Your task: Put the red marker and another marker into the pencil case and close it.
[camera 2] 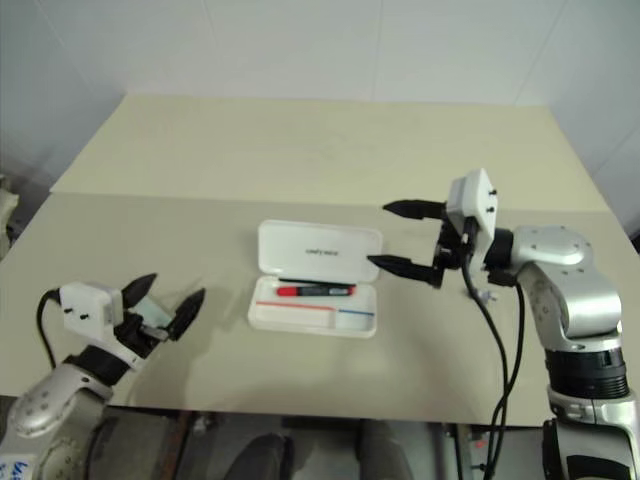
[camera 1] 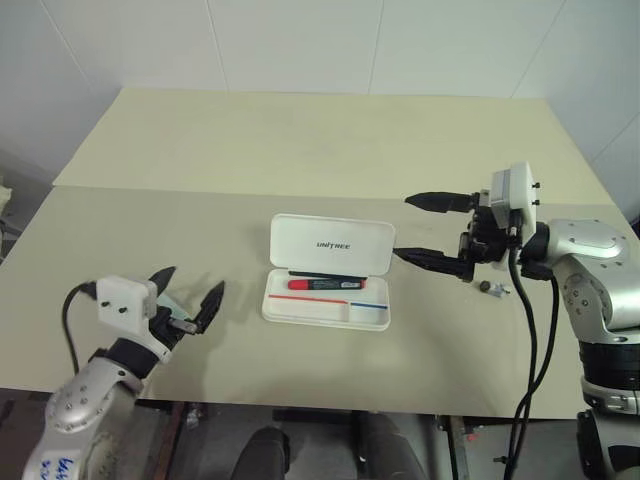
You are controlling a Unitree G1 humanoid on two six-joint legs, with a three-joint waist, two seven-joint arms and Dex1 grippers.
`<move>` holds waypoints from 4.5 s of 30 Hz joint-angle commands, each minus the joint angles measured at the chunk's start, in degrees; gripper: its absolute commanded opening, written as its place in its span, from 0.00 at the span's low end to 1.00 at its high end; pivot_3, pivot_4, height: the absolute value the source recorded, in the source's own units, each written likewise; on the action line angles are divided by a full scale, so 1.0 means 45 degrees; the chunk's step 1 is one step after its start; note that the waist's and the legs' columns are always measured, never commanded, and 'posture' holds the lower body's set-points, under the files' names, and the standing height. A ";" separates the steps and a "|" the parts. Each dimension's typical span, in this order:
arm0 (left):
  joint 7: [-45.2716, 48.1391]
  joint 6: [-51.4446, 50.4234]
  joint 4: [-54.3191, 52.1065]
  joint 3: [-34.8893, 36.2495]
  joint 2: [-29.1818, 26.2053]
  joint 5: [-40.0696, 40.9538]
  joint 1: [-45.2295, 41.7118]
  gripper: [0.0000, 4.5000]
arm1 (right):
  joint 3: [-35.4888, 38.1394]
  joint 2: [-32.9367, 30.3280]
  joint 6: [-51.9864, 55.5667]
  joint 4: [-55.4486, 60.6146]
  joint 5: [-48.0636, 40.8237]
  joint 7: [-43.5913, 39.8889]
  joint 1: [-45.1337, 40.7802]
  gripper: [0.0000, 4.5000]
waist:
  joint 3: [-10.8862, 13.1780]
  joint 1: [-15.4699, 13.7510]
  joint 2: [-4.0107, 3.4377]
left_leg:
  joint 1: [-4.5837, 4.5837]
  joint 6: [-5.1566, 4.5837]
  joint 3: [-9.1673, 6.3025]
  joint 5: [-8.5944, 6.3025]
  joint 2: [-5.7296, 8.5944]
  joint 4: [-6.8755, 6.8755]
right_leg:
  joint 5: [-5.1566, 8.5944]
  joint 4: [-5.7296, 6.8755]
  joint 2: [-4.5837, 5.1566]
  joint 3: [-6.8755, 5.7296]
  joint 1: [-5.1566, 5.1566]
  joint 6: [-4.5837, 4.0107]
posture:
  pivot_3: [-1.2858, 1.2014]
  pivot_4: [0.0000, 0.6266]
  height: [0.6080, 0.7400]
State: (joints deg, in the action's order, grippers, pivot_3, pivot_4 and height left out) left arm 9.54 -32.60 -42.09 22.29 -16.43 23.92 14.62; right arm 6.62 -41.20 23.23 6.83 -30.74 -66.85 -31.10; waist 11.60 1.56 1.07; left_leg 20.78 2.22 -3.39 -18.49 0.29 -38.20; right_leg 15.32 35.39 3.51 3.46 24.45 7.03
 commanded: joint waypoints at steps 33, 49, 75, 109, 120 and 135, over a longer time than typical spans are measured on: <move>-0.5365 -0.4782 0.0867 -0.1004 0.3027 -0.3235 -0.2175 0.91 | -0.0080 -0.0173 0.0144 0.1012 -0.0422 0.0286 -0.0861 1.00 | -0.0009 -0.0043 0.0011 | -0.0080 0.0007 0.0012 0.0006 0.0010 0.0008 | 0.0001 -0.0004 0.0000 0.0006 -0.0071 -0.0004 | 0.52 0.24 1.00; -0.5270 -0.4505 0.0643 -0.0779 0.2892 -0.3587 -0.2183 0.28 | -0.0138 -0.0060 -0.0139 0.0830 -0.0348 0.0336 -0.0685 1.00 | -0.0009 0.0013 0.0011 | -0.0132 0.0009 -0.0003 0.0001 -0.0001 0.0039 | -0.0002 -0.0106 -0.0006 -0.0010 -0.0163 0.0001 | 0.52 0.24 1.00; -0.2597 -0.2054 0.1027 0.0190 0.2193 -0.1397 -0.2774 0.28 | 0.0122 -0.0251 -0.0317 0.1392 -0.0294 0.1058 0.0694 1.00 | -0.0008 -0.0051 0.0012 | -0.0090 -0.0016 -0.0014 -0.0030 -0.0003 0.0058 | -0.0015 -0.0218 0.0003 -0.0028 -0.0163 0.0024 | 0.52 0.24 1.00; -0.2916 -0.3769 0.1904 0.0104 0.1985 -0.1186 -0.2674 0.43 | 0.0249 -0.0454 0.0060 0.2043 -0.0610 0.1456 0.0949 1.00 | -0.0008 -0.0048 0.0011 | -0.0094 -0.0018 -0.0015 -0.0031 -0.0003 0.0059 | -0.0015 -0.0227 0.0005 -0.0028 -0.0169 0.0025 | 0.52 0.24 1.00; -0.2983 -0.3915 0.1467 -0.0073 0.2022 -0.1161 -0.2774 0.23 | 0.0131 -0.0440 0.0071 0.2006 -0.0637 0.1408 0.0920 1.00 | -0.0008 -0.0060 0.0010 | -0.0093 -0.0018 -0.0015 -0.0031 -0.0002 0.0059 | -0.0015 -0.0230 0.0007 -0.0027 -0.0170 0.0025 | 0.52 0.24 1.00; 0.0152 -0.0984 0.0852 -0.0310 0.0946 0.0444 -0.3773 0.23 | 0.0063 -0.0274 -0.0189 0.1808 -0.0460 0.1509 0.0994 1.00 | -0.0008 -0.0306 0.0009 | -0.0084 -0.0019 -0.0010 -0.0039 -0.0010 0.0071 | -0.0016 -0.0264 0.0006 -0.0029 -0.0165 0.0025 | 0.52 0.24 1.00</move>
State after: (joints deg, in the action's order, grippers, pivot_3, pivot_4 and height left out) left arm 8.24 -39.69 -35.91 20.00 -11.21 24.28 -2.34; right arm 5.41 -42.38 23.59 13.96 -32.63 -60.48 -26.59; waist 11.56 0.18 1.12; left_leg 20.41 2.14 -3.43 -18.67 0.24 -37.87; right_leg 15.25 34.19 3.52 3.32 23.71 7.15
